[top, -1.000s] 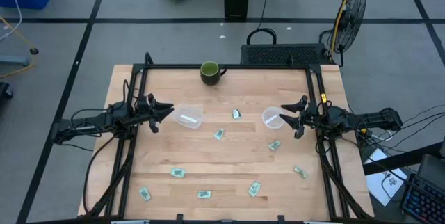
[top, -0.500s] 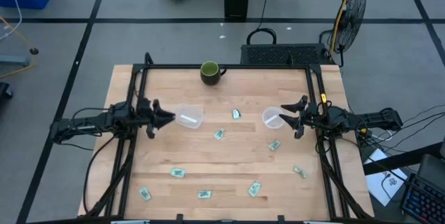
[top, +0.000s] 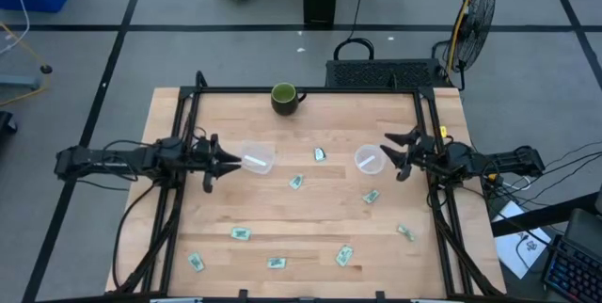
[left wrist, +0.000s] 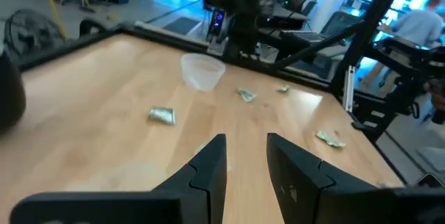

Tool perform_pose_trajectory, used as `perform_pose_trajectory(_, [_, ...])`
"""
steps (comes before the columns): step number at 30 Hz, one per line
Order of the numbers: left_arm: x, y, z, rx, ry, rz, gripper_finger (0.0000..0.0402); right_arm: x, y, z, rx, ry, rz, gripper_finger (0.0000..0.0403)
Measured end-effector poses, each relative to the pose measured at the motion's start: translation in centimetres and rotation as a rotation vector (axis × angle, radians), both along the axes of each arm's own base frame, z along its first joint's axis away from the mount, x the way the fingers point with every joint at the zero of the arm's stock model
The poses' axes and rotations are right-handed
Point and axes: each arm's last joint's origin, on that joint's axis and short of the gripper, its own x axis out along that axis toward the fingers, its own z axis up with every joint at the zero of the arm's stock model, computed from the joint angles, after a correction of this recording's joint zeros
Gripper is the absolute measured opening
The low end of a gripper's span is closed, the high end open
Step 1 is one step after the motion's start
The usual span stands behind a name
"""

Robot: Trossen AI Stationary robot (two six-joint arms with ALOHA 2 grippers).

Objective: Pick and place Stevia / Truvia into bins
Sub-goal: Put the white stevia packet into the right transparent container

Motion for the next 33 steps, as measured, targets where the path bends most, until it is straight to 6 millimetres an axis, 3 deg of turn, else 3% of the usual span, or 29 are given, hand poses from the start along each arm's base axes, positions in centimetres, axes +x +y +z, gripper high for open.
perform_pose_trajectory(7, [0.6,0.3,4.0,0.144,0.075,0.087,0.0108,-0.4,-0.5,0.7,-0.017,-0.047,-0.184,0.0199])
perform_pose_trajectory(14, [1.3,0.4,4.7,0.170,0.111,0.122,0.0108,-0.7,-0.5,1.7,-0.066,-0.123,-0.191,0.0199])
perform_pose_trajectory(22, [1.7,0.4,4.5,0.205,0.137,0.118,0.0108,-0.6,0.7,3.1,-0.295,-0.245,0.186,0.0199])
perform_pose_trajectory(26, [1.7,0.5,4.5,0.209,0.137,0.134,0.0108,0.5,0.9,2.2,-0.262,-0.048,0.249,0.0199])
perform_pose_trajectory(33, [1.7,0.5,4.7,0.218,0.112,0.152,0.0108,2.9,1.3,7.5,-0.227,0.224,0.281,0.0199])
